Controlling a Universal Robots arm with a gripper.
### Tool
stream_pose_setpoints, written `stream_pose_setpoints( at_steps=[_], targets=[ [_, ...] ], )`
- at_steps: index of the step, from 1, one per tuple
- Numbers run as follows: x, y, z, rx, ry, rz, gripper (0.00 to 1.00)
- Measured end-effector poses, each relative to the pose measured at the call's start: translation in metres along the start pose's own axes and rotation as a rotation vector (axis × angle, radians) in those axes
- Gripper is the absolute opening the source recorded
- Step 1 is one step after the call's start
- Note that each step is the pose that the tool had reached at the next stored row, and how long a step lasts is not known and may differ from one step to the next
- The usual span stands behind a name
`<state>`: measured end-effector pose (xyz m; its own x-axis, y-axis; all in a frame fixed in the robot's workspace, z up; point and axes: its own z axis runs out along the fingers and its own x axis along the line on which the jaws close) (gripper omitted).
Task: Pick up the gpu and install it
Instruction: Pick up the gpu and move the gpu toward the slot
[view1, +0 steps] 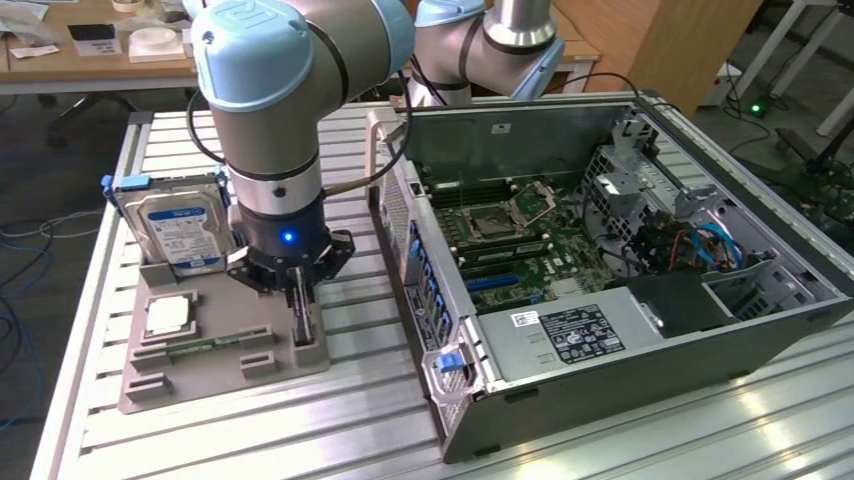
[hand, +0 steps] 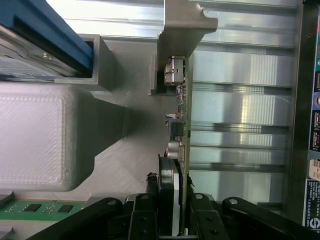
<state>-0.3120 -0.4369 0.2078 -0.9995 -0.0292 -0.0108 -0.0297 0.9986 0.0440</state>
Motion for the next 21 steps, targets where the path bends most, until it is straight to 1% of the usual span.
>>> stream_pose_setpoints(
  at_steps=[14,17,21],
  targets=[
    [0.0,0.0,-0.0002,-0.0002,-0.0002,0.0,0.29],
    [0.0,0.0002,-0.005,0.0,0.0,0.0,0.29],
    [0.0,0.0008,-0.0177,0.0,0.0001,0.0,0.29]
  ],
)
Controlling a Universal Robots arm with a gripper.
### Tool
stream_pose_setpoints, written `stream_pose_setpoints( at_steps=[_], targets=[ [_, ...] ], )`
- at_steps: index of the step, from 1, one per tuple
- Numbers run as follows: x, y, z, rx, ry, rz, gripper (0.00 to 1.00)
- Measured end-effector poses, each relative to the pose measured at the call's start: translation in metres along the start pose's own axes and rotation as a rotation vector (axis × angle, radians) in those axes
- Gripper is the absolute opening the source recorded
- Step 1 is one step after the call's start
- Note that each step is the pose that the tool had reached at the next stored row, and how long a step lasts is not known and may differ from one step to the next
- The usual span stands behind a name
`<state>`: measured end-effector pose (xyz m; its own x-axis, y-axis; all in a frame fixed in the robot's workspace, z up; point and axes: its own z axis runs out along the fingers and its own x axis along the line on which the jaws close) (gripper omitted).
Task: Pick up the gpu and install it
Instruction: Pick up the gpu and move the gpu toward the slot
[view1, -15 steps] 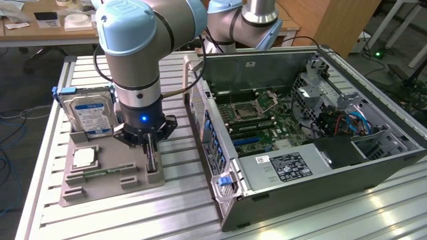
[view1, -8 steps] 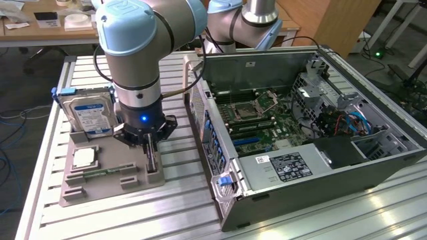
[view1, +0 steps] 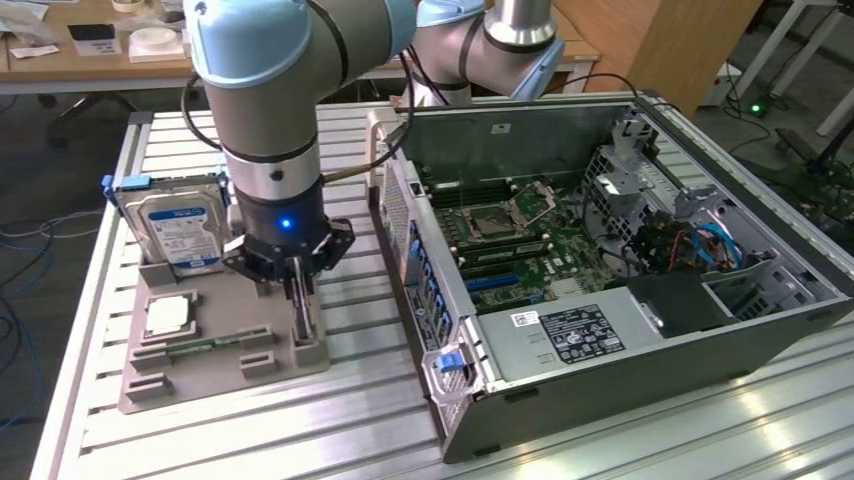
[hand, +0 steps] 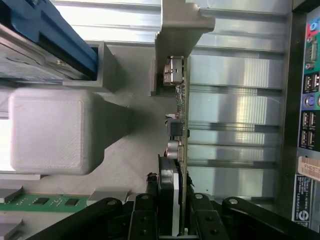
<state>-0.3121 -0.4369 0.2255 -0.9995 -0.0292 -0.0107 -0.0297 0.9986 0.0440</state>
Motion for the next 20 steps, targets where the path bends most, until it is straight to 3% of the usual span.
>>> stream_pose_setpoints(
  at_steps=[12,20],
  targets=[
    [0.0,0.0014,-0.0328,0.0001,0.0,0.001,0.29],
    [0.0,0.0015,-0.0333,0.0,-0.0001,0.001,0.29]
  ],
)
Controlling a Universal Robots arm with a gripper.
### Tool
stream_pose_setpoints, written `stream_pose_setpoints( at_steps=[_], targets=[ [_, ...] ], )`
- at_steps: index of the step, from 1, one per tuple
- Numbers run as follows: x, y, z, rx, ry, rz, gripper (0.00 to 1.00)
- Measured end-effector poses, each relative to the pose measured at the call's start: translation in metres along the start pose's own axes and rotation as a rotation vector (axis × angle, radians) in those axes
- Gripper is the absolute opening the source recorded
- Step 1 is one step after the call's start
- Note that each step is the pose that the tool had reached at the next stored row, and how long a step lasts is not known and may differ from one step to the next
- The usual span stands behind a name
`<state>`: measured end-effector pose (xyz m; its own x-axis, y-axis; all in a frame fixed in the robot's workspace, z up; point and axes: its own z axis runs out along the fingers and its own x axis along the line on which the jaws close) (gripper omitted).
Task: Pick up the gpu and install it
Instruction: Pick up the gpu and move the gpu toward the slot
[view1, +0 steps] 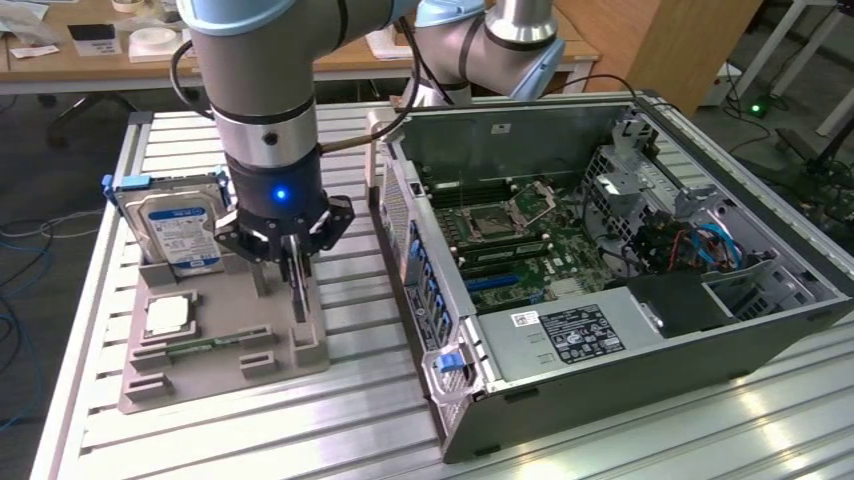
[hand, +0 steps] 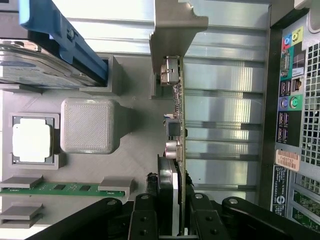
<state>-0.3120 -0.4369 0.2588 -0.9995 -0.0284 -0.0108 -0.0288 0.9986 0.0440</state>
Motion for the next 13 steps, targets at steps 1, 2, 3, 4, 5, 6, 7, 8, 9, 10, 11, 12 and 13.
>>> stream_pose_setpoints(
  at_steps=[1,2,3,4,5,6,7,8,9,10,11,12,13],
  targets=[
    [0.0,0.0,0.0,-0.0001,-0.0001,0.0,0.29],
    [0.0,0.0,-0.0007,0.0002,0.0003,0.0,0.29],
    [0.0,0.0001,-0.0015,0.0001,0.0003,0.0,0.28],
    [0.0,0.0001,-0.0026,-0.0004,0.0,0.0,0.28],
    [0.0,0.0002,-0.0043,-0.0006,0.0,0.0,0.28],
    [0.0,0.0003,-0.006,-0.0008,0.0,0.0,0.28],
    [0.0,0.0004,-0.0079,-0.0008,0.0,0.0,0.28],
    [0.0,0.0004,-0.0098,-0.0009,0.0,0.0,0.28],
    [0.0,0.0005,-0.0115,-0.0008,0.0,0.0,0.28],
    [0.0,0.0006,-0.0129,-0.001,0.0,0.0,0.28],
    [0.0,0.0006,-0.0144,-0.0015,0.0,0.0,0.28],
    [0.0,0.0007,-0.0161,-0.0016,-0.0001,0.0,0.28],
    [0.0,0.0008,-0.0176,-0.0016,0.0,0.0,0.28]
  ],
)
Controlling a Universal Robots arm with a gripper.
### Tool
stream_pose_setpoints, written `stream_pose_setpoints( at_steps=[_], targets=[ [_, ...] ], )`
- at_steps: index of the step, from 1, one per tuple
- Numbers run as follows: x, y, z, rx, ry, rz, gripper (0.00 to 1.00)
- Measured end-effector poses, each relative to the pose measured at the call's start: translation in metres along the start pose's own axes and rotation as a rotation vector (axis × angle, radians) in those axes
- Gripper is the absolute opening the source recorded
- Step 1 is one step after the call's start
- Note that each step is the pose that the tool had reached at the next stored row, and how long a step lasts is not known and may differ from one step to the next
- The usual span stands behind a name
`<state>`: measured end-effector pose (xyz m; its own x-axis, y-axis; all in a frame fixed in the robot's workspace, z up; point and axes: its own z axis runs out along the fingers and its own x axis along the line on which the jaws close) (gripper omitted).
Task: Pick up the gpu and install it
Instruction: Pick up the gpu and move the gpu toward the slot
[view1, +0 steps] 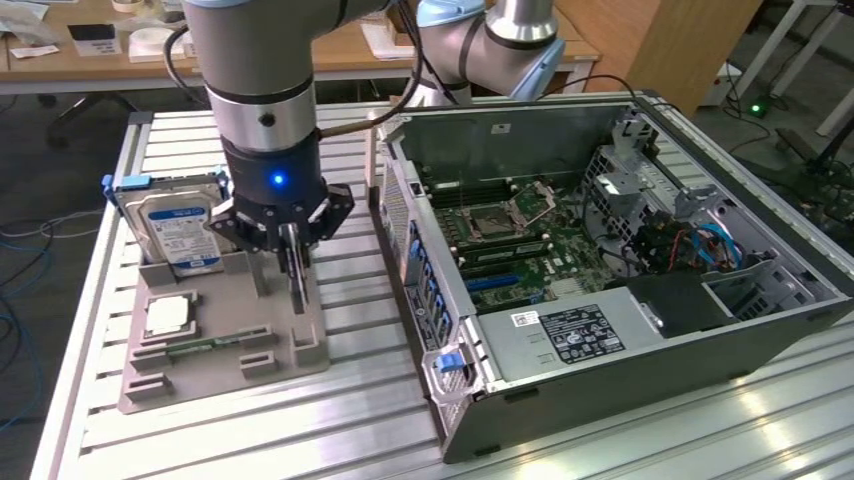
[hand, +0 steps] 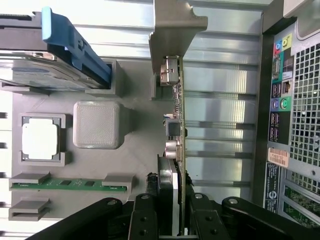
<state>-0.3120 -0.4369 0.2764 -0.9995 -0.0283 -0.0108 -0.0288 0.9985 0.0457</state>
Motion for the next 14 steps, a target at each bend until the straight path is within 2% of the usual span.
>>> stream_pose_setpoints(
  at_steps=[10,14],
  targets=[
    [0.0,0.0007,-0.0156,-0.0031,0.0007,0.0,0.28],
    [0.0,0.0008,-0.0163,-0.0044,0.0004,0.0,0.28]
  ],
)
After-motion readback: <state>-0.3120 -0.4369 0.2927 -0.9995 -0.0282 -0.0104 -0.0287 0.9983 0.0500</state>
